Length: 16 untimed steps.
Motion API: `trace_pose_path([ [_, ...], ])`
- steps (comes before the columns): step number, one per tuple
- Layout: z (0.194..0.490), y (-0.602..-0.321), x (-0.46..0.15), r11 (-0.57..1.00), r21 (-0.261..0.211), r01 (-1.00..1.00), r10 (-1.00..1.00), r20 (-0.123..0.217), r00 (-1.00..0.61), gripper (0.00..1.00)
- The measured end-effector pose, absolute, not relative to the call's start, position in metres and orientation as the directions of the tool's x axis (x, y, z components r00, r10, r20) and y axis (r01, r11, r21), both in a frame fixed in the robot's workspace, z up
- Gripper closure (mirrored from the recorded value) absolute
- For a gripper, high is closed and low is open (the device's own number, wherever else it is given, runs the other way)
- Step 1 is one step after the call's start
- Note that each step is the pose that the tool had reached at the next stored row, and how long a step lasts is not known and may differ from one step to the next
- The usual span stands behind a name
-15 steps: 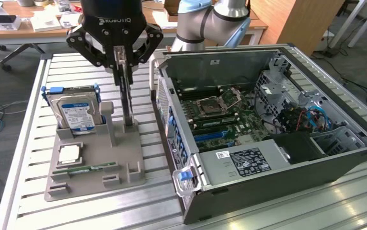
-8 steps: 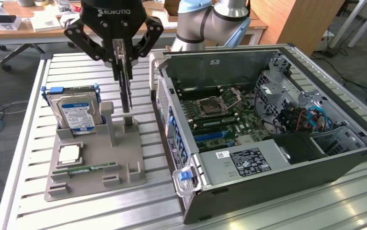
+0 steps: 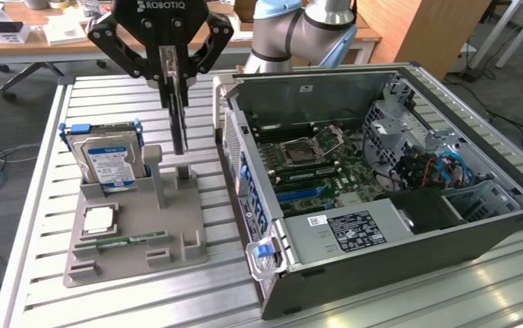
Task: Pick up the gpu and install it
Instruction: 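Pick up the gpu and move the gpu toward the slot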
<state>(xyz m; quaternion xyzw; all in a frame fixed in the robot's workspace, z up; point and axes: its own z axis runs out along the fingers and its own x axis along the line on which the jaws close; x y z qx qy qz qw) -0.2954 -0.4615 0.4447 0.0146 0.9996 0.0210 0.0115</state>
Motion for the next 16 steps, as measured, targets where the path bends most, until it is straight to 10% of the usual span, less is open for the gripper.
trace_pose_path([
  [16,0.464,-0.461,-0.295,0.999,0.042,0.029,0.03,-0.022,-0.999,0.74],
])
